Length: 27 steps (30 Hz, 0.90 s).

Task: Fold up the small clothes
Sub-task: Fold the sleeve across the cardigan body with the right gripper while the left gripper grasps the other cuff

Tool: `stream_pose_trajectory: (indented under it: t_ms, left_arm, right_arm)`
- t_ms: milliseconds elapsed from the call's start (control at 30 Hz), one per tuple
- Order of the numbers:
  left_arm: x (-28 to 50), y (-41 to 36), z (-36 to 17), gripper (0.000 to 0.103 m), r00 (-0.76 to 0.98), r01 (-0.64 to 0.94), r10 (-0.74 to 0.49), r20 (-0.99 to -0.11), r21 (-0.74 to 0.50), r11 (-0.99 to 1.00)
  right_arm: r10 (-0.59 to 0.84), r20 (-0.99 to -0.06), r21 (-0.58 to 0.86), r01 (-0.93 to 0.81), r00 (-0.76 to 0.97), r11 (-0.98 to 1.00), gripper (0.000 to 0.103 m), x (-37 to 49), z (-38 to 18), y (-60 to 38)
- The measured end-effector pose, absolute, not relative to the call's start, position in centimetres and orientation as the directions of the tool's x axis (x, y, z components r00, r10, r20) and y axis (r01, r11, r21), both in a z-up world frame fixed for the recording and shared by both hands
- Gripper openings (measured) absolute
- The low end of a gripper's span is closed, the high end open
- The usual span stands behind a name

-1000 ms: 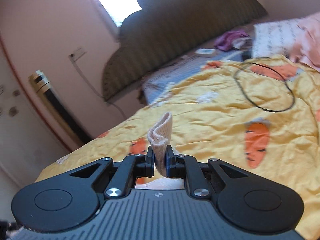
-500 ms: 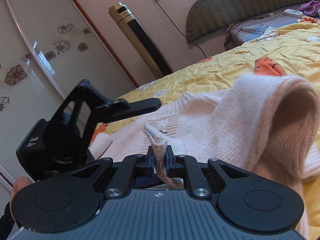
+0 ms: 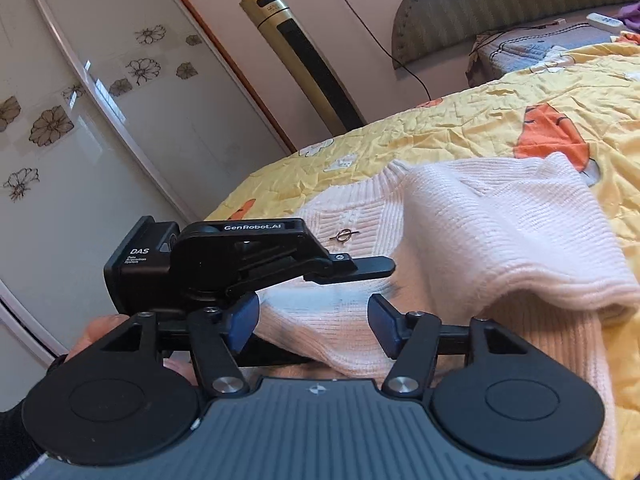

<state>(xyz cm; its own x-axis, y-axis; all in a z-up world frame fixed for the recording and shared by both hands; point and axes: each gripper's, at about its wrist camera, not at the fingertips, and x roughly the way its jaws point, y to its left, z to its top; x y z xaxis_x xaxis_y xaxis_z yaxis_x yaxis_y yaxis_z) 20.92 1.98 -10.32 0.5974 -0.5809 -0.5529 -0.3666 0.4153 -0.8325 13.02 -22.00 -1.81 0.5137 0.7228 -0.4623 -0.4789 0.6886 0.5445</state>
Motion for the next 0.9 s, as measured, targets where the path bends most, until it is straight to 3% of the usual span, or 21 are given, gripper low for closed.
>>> stream_pose_trajectory:
  t_ms: [67, 133, 233, 433, 567, 667, 900]
  left_arm:
    - [20.6, 1.8, -9.9, 0.033, 0.589, -0.344, -0.566, -0.577, -0.812, 0.471]
    - [20.5, 1.7, -9.7, 0.007, 0.577, -0.325, -0.541, -0.611, -0.78, 0.535]
    - [21.1, 1.1, -8.7, 0.007, 0.574, -0.252, -0.529, -0.625, -0.75, 0.612]
    - [20.9, 4.1, -3.1, 0.007, 0.666, -0.161, -0.504, -0.55, -0.766, 0.622]
    - [20.7, 7.0, -0.3, 0.007, 0.713, -0.14, -0.462, -0.528, -0.752, 0.644]
    - [20.0, 9.2, 0.4, 0.007, 0.74, -0.154, -0.431, -0.517, -0.754, 0.639]
    - [19.0, 11.7, -1.1, 0.007, 0.735, -0.216, -0.403, -0.545, -0.752, 0.622]
  right_arm:
    - [0.729, -0.441, 0.592, -0.441, 0.523, 0.674, 0.069, 13.1, -1.6, -24.1]
    - [0.73, -0.418, 0.642, -0.393, 0.541, 0.658, 0.072, 13.0, -1.6, -26.3]
    - [0.726, -0.382, 0.745, -0.274, 0.572, 0.608, 0.075, 13.5, -2.5, -29.9]
    - [0.677, -0.366, 0.872, -0.02, 0.639, 0.489, 0.075, 15.2, -5.8, -34.5]
    - [0.627, -0.382, 0.845, -0.019, 0.679, 0.535, 0.077, 17.3, -5.3, -35.8]
    - [0.592, -0.427, 0.799, -0.021, 0.683, 0.601, 0.087, 20.6, -4.7, -36.4]
    - [0.586, -0.553, 0.698, -0.055, 0.593, 0.714, 0.087, 26.7, -4.8, -34.8]
